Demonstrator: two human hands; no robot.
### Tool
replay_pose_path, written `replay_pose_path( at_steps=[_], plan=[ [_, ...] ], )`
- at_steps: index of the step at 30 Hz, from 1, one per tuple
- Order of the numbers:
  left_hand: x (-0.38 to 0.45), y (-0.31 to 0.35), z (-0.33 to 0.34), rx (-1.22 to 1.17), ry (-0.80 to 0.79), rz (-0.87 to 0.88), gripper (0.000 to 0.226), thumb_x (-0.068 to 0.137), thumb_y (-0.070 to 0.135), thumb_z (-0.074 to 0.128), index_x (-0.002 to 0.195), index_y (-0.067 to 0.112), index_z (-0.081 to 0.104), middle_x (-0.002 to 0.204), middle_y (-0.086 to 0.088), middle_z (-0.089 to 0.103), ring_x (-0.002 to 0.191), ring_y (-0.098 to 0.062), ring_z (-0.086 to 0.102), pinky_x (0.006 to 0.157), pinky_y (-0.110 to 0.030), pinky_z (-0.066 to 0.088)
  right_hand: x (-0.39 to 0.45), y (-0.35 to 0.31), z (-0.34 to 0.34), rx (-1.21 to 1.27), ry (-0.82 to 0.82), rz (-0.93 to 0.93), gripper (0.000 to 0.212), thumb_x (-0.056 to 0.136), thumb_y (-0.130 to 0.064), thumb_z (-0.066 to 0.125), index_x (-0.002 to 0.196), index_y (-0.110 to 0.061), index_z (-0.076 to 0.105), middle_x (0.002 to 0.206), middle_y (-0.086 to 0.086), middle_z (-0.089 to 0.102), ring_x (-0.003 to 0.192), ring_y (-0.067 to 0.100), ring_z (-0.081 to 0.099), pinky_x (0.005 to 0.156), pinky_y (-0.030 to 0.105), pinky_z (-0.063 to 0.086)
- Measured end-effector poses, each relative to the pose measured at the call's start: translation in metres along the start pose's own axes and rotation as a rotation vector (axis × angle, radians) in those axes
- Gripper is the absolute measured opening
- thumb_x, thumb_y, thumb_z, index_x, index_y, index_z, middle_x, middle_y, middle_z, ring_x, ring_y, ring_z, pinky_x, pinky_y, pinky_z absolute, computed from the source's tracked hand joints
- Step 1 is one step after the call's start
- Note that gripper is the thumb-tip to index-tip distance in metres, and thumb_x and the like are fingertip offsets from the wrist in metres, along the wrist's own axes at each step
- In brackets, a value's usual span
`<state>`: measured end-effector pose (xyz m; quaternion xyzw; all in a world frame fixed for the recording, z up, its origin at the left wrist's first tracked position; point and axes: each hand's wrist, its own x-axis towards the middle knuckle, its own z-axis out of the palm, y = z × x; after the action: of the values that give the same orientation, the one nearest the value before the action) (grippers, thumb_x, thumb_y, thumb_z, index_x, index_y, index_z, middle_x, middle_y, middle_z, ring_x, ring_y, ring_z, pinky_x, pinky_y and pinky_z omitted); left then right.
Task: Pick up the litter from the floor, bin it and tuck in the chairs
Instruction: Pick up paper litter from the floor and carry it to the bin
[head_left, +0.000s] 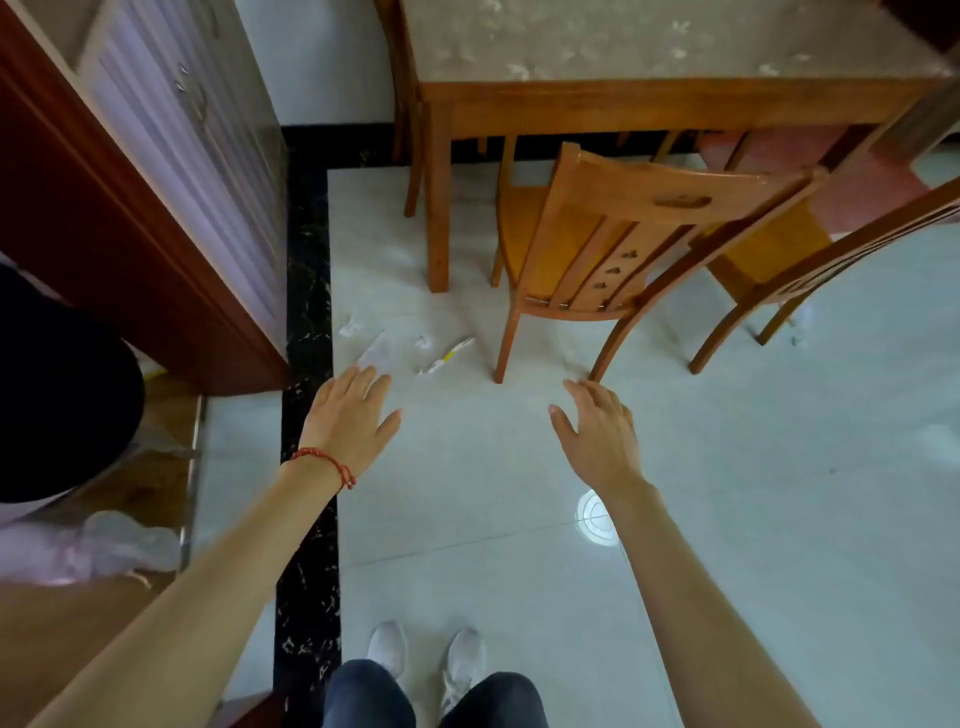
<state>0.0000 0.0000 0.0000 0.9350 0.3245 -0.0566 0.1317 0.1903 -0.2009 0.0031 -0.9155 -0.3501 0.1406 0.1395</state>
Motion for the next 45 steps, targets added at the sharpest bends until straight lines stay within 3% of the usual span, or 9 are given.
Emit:
replay_pose_path(
  at_steps=[15,23,33,38,42,45],
  plan=[
    [0.061,-0.056,0.002,-0.009,0.026,-0.047,0.053,0.092,0.035,0.041,0.138,0.009,0.032,0.149,-0.011,0.029,0.139,-0.027,0.020,0.112,-0.041,0.017,0.078,-0.049,0.023,-0.062,-0.040,-0.063,0.045,0.095,-0.034,0.043,0.133,-0.010,0.044,0.141,0.011,0.045,0.133,0.026,0.036,0.109,0.038,0.027],
    [0.125,-0.112,-0.024,0.032,-0.001,0.002,0.057,0.081,0.040,0.031,0.112,0.002,0.059,0.116,-0.018,0.062,0.109,-0.035,0.058,0.087,-0.050,0.048,0.149,-0.114,0.032,-0.034,-0.030,-0.059,0.043,0.094,-0.032,0.046,0.131,-0.010,0.046,0.139,0.010,0.047,0.132,0.025,0.038,0.109,0.036,0.026],
    [0.194,-0.160,-0.046,0.105,-0.065,0.012,0.054,0.081,0.040,0.034,0.112,0.004,0.060,0.115,-0.015,0.064,0.109,-0.032,0.059,0.087,-0.048,0.049,0.224,-0.153,0.042,-0.040,-0.004,-0.108,0.038,0.091,-0.027,0.054,0.123,-0.006,0.052,0.128,0.015,0.055,0.120,0.033,0.051,0.100,0.043,0.039],
    [0.232,-0.168,-0.045,0.072,0.001,-0.005,0.047,0.076,0.030,0.068,0.113,0.003,0.057,0.115,-0.017,0.063,0.110,-0.035,0.058,0.088,-0.050,0.047,0.270,-0.156,0.047,-0.056,-0.020,-0.137,0.037,0.090,-0.026,0.055,0.123,-0.007,0.052,0.128,0.015,0.056,0.120,0.034,0.051,0.100,0.043,0.040],
    [0.268,-0.171,-0.041,0.070,-0.028,-0.043,0.044,0.083,0.037,0.045,0.116,0.007,0.049,0.118,-0.016,0.061,0.114,-0.034,0.055,0.091,-0.049,0.045,0.311,-0.152,0.051,-0.012,-0.037,-0.149,0.038,0.089,-0.022,0.057,0.123,-0.006,0.053,0.129,0.017,0.056,0.120,0.036,0.051,0.098,0.045,0.042],
    [0.294,-0.171,-0.038,0.064,-0.097,-0.103,0.052,0.083,0.040,0.034,0.116,0.005,0.054,0.121,-0.016,0.060,0.116,-0.034,0.054,0.092,-0.049,0.044,0.345,-0.146,0.058,0.026,-0.063,-0.145,0.038,0.087,-0.023,0.058,0.121,-0.006,0.055,0.126,0.018,0.058,0.117,0.037,0.054,0.096,0.047,0.044]
  ],
)
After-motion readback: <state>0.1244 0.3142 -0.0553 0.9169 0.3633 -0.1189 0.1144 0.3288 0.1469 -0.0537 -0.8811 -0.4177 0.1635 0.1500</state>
